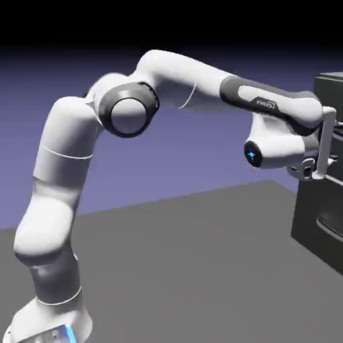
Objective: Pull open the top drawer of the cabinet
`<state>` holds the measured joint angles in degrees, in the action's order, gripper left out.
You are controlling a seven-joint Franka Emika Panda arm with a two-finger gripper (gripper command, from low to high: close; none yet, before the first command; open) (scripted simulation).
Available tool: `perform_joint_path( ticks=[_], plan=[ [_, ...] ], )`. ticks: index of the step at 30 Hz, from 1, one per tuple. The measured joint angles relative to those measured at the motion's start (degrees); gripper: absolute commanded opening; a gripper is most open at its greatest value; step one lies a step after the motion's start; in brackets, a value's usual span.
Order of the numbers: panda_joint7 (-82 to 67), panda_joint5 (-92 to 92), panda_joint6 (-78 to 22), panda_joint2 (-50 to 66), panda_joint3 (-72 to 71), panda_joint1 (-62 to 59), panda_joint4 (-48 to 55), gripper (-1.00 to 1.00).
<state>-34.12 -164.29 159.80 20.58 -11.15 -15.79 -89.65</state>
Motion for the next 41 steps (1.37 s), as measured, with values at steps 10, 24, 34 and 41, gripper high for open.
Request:
perform_joint_path(
  ticks=[10,24,34,41],
  plan=[
    [0.45,1.78,5.87,10.70,0.24,2.19,16.34,-1.00],
    [1.21,-0.11,-4.16,-8.99,0.15,-1.32,-12.71,-1.00],
    [5.26,1.67,-9.38,-25.52,1.05,-2.72,-33.47,-1.00],
    [8.18,3.73,-10.71,-35.15,2.30,-2.58,-43.83,1.00]
  ],
)
